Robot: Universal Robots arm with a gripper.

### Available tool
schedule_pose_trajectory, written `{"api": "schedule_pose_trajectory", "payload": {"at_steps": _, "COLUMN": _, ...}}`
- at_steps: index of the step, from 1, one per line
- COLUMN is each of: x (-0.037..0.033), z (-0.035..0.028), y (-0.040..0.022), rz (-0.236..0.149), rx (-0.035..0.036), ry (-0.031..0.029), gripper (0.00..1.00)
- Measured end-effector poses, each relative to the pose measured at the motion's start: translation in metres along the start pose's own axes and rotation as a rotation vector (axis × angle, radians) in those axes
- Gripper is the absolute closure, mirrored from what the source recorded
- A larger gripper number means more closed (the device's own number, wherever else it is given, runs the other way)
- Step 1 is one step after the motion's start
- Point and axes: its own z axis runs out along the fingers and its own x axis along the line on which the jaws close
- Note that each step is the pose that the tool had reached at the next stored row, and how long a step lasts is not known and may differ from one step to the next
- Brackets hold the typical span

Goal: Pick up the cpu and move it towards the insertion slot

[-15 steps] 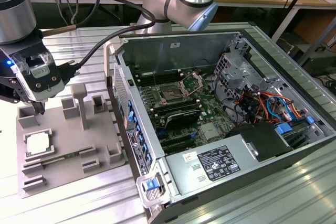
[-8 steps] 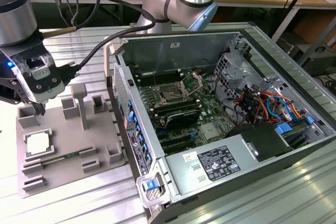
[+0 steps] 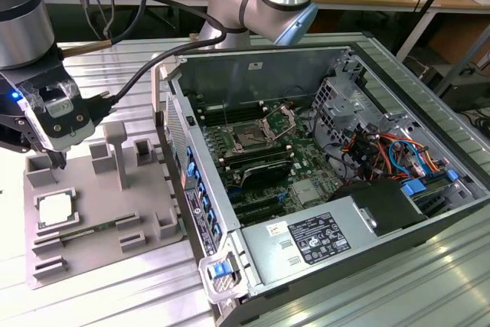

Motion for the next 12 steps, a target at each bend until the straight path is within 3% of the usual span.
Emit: {"api": "schedule_pose_trajectory", "payload": {"at_steps": 12, "x": 0.0, "z": 0.0033, "y": -0.0001, "rz": 0.0, "rx": 0.0, "ry": 0.0, "gripper": 0.89}}
